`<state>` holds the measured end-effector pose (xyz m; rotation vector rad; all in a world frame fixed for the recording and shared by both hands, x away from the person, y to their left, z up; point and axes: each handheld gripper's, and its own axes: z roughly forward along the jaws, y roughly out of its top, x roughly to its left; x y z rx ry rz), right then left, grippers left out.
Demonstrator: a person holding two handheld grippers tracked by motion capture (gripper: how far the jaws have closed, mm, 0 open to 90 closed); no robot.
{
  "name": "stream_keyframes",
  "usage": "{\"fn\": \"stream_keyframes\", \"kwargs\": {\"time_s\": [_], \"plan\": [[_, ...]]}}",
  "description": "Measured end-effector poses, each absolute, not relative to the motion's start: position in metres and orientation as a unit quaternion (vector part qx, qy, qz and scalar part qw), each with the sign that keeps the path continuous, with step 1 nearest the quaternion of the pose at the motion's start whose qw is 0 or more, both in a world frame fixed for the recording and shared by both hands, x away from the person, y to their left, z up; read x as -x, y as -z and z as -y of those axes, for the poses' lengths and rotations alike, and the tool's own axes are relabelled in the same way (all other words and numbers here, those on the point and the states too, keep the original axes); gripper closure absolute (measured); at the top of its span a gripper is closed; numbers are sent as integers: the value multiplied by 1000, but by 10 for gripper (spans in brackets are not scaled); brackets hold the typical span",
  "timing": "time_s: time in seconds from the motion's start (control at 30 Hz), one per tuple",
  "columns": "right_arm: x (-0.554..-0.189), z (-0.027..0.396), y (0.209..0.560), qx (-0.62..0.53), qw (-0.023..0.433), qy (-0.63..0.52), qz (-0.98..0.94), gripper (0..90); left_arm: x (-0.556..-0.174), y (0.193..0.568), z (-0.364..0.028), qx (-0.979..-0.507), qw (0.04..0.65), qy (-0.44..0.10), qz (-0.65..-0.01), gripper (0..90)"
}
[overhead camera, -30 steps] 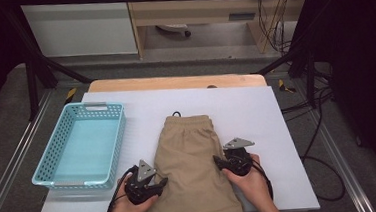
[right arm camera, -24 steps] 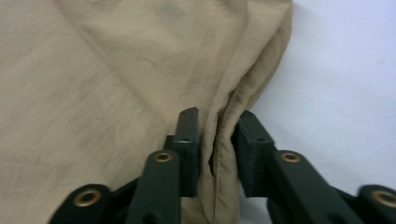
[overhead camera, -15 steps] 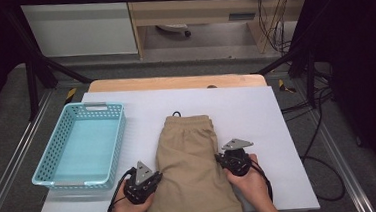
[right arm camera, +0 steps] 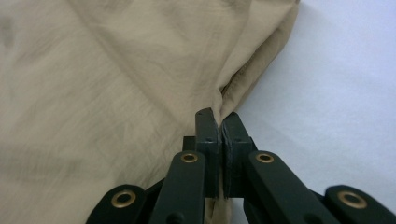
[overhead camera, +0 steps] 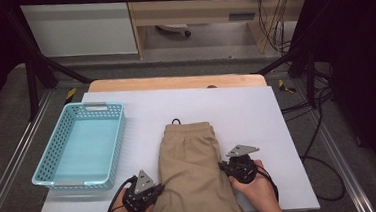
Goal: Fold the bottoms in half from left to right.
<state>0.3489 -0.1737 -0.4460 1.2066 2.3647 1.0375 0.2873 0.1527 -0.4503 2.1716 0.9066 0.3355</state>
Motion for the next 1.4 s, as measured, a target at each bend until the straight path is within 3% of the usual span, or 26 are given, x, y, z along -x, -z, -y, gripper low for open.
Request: {"fn": "stream_keyframes", "kwargs": {"time_s": [0.17, 0.4, 0.5, 0.77, 0.93, 1.4], "plan": [[-351, 171, 446, -416, 146, -365, -820, 786, -290, 447, -156, -840, 379, -129, -367, 853], [-354, 172, 443, -426, 161, -384, -804, 531, -297, 443, -154, -821, 394, -152, -384, 495], [-355, 172, 443, -425, 170, -386, -801, 456, -302, 440, -154, -810, 410, -150, -392, 395], [-358, 174, 438, -433, 194, -399, -784, 170, -313, 437, -160, -790, 423, -165, -411, 237], [-359, 174, 435, -434, 197, -407, -779, 127, -316, 435, -161, -788, 423, -172, -412, 167], [-367, 170, 399, -431, 228, -444, -752, 144, -325, 396, -172, -784, 429, -192, -406, 143]]}}
